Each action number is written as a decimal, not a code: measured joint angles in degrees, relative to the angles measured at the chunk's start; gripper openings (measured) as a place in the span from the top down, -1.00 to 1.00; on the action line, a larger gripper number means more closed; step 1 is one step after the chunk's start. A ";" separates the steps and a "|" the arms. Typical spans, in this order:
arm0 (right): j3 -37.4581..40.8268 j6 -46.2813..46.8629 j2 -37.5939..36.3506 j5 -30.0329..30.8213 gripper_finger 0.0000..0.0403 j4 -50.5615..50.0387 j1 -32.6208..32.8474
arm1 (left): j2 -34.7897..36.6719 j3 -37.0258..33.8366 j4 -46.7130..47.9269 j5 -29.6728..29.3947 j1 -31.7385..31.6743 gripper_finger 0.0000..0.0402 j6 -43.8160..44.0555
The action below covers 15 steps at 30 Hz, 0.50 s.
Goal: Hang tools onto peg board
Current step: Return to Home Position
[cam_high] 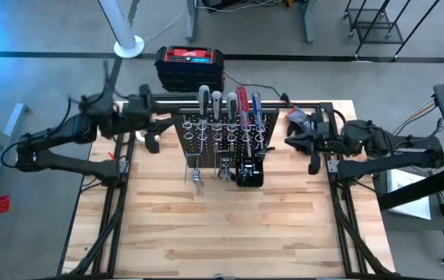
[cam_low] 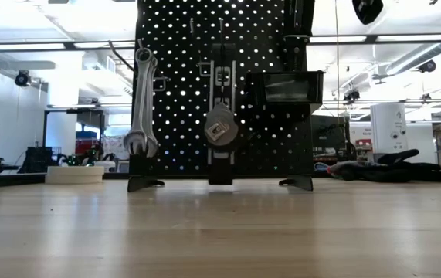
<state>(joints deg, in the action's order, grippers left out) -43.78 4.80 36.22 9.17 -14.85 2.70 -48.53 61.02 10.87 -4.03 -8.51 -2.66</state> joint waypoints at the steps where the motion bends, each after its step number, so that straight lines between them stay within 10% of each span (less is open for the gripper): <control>1: 0.51 -0.50 -0.63 0.00 1.00 0.27 0.49 | 2.05 -2.84 -1.39 0.02 0.12 0.49 0.89; 15: 13.13 -1.00 -10.25 1.01 1.00 11.04 2.34 | 18.30 -30.01 -8.34 0.07 0.17 0.98 7.21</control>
<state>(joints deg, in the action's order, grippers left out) -30.65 3.81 25.96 10.18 -3.81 5.04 -30.22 31.02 2.53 -3.96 -8.34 4.55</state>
